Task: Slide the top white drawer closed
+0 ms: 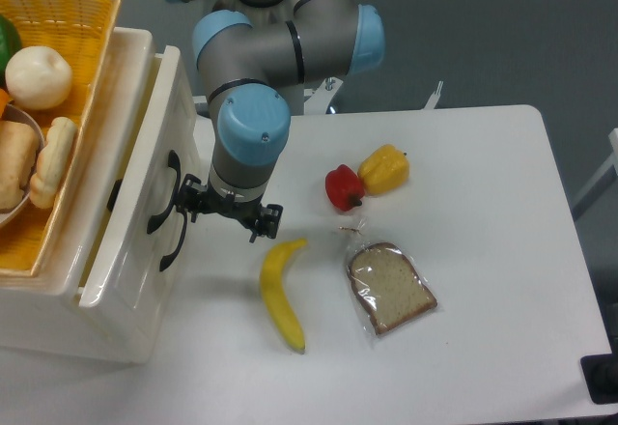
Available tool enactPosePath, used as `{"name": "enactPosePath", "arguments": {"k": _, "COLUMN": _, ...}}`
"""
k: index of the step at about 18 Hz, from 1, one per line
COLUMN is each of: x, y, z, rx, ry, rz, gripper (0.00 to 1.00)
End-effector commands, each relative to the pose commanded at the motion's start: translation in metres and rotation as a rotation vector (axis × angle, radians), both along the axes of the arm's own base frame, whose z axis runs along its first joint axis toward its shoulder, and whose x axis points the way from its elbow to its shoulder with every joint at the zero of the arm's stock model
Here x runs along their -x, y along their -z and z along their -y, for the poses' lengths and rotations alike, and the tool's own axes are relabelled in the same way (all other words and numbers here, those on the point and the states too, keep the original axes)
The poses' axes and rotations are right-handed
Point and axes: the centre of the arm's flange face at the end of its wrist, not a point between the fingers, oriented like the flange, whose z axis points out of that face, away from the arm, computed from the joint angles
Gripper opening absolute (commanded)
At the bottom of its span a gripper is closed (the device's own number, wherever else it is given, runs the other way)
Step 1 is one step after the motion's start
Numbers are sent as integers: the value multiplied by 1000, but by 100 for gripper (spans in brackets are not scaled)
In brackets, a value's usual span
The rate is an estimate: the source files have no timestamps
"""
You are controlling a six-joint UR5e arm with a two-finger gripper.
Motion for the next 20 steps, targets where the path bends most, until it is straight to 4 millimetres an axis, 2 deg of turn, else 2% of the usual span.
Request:
{"name": "enactPosePath", "arguments": {"k": 3, "x": -4, "y": 0, "z": -2, "rx": -2, "ry": 8, "rz": 0, "gripper": 100}}
{"name": "enactPosePath", "arguments": {"k": 7, "x": 5, "y": -2, "z": 1, "rx": -3, "ry": 0, "rz": -8, "gripper": 100}}
{"name": "enactPosePath", "arguments": {"k": 11, "x": 42, "y": -12, "z": 15, "rx": -3, "ry": -54, "rz": -49, "gripper": 100}}
{"name": "enactPosePath", "arguments": {"k": 13, "x": 72, "y": -28, "z": 25, "rx": -14, "ry": -98, "rz": -86, "gripper": 100}}
{"name": "enactPosePath", "arguments": {"k": 15, "x": 91, "y": -39, "z": 32, "rx": -26, "ry": -120, "rz": -107, "gripper": 100}}
{"name": "enactPosePath", "arguments": {"k": 20, "x": 125, "y": -44, "z": 57, "rx": 28, "ry": 87, "rz": -216, "gripper": 100}}
